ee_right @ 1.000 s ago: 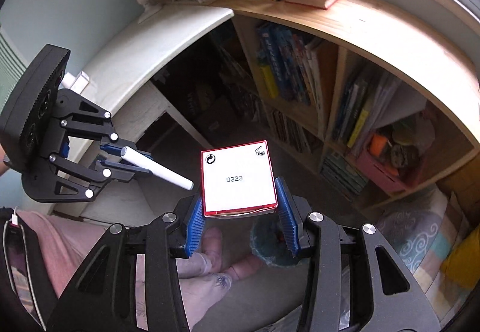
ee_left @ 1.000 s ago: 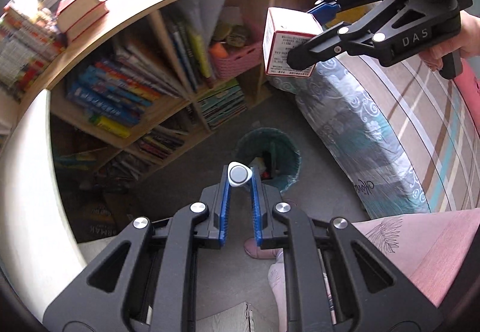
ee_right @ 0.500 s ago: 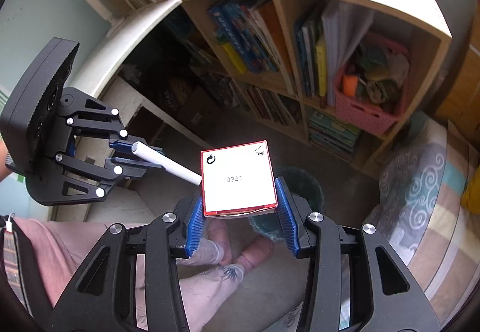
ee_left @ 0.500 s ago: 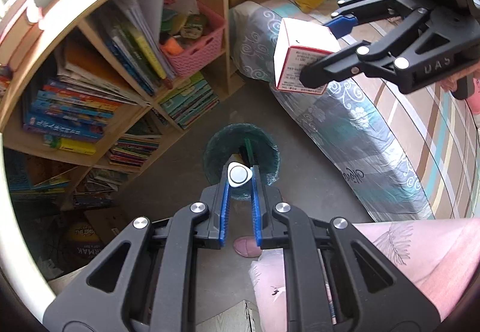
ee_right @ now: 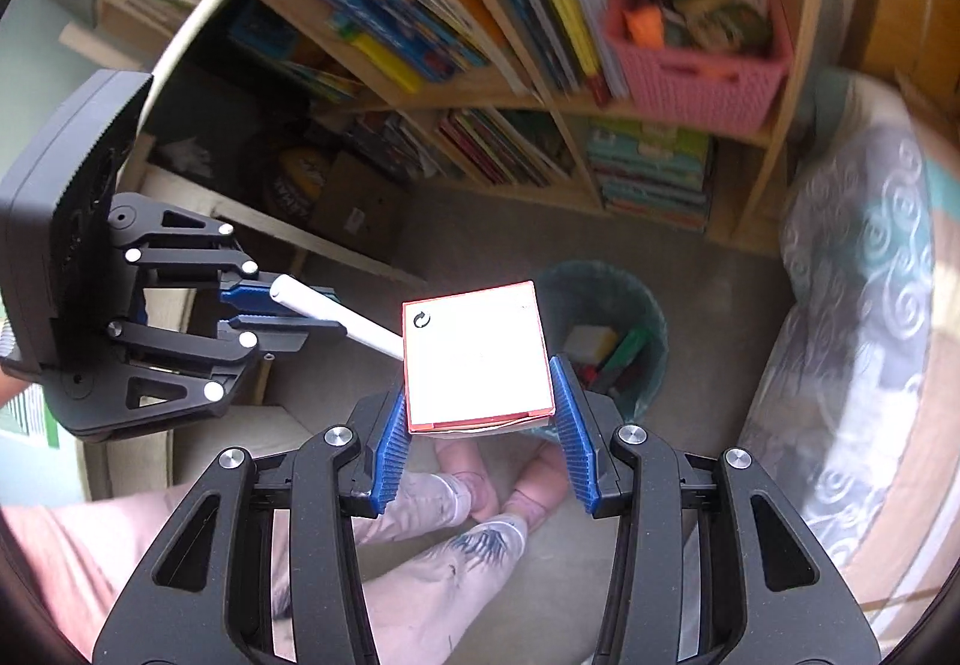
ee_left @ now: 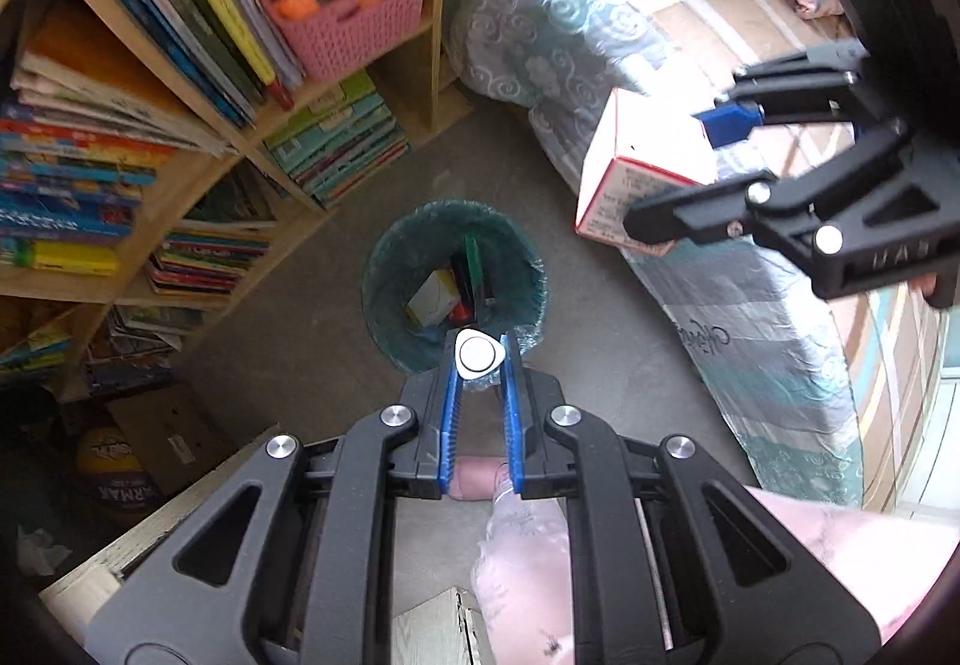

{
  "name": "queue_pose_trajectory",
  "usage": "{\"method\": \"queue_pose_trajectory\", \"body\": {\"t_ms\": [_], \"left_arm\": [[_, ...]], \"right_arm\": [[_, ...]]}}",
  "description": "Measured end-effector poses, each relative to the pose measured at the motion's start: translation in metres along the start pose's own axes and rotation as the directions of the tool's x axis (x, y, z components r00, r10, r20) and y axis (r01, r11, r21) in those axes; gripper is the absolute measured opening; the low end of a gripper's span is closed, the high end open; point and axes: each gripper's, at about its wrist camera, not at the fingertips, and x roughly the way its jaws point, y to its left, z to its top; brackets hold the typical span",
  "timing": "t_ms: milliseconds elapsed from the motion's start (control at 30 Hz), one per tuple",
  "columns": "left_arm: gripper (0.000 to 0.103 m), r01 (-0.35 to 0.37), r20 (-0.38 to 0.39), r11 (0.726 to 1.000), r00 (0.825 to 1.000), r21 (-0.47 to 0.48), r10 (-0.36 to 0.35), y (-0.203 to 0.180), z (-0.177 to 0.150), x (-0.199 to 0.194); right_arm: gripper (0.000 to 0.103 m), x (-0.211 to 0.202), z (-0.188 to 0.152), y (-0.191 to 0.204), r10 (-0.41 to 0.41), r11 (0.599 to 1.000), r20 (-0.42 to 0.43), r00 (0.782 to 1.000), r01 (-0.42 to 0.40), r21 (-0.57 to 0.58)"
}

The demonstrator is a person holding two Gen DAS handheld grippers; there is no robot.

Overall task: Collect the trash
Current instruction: 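Open both tools to drop the marker and small box into the bin, then move both open tools back toward the paper cup and white box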

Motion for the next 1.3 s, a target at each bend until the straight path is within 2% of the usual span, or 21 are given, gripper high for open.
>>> {"method": "queue_pose_trajectory", "body": {"t_ms": [333, 567, 600, 633, 667, 700, 733, 900, 1167, 1300], "left_arm": [[0.011, 0.03, -0.084, 0.999, 0.996, -0.032, -0.033, 0.015, 0.006, 0.084], [0.011, 0.032, -0.097, 0.999, 0.995, -0.026, -0.034, 0.014, 0.014, 0.106], [0.015, 0.022, -0.098, 0.999, 0.995, -0.026, -0.025, 0.014, 0.015, 0.108], [0.037, 0.01, -0.101, 1.0, 0.995, -0.023, -0.012, 0.014, 0.016, 0.109], [0.052, -0.008, -0.097, 1.0, 0.995, -0.019, 0.006, 0.013, 0.017, 0.11], [0.075, -0.026, -0.087, 1.0, 0.996, -0.015, 0.025, 0.012, 0.018, 0.111], [0.075, -0.038, -0.068, 0.999, 0.997, -0.009, 0.038, 0.011, 0.018, 0.109], [0.075, -0.036, -0.089, 0.999, 0.995, -0.011, 0.034, 0.012, 0.02, 0.113], [0.075, -0.043, -0.078, 0.999, 0.996, -0.025, 0.041, 0.016, 0.02, 0.102], [0.075, -0.041, -0.063, 0.998, 0.997, -0.046, 0.038, 0.017, 0.019, 0.093]], "right_arm": [[0.045, 0.074, -0.011, -0.038, 0.009, 0.997, -0.036, 0.999, -0.007, 0.073], [0.047, 0.093, -0.013, -0.049, 0.012, 0.997, -0.036, 0.999, -0.01, 0.071], [0.056, 0.094, -0.013, -0.051, 0.019, 0.997, -0.034, 0.999, -0.016, 0.081], [0.072, 0.095, -0.013, -0.055, 0.035, 0.995, -0.027, 0.999, -0.033, 0.098], [0.075, 0.095, -0.012, -0.056, 0.033, 0.994, -0.015, 0.999, -0.031, 0.101], [0.075, 0.094, -0.012, -0.057, 0.026, 0.995, -0.008, 1.0, -0.025, 0.099], [0.075, 0.094, -0.011, -0.059, 0.025, 0.994, -0.006, 1.0, -0.024, 0.103], [0.075, 0.088, -0.014, -0.072, 0.017, 0.988, 0.009, 1.0, -0.019, 0.152], [0.075, 0.074, -0.02, -0.075, 0.018, 0.983, 0.024, 1.0, -0.022, 0.18], [0.08, 0.067, -0.022, -0.069, 0.01, 0.985, 0.038, 0.999, -0.016, 0.174]]}}
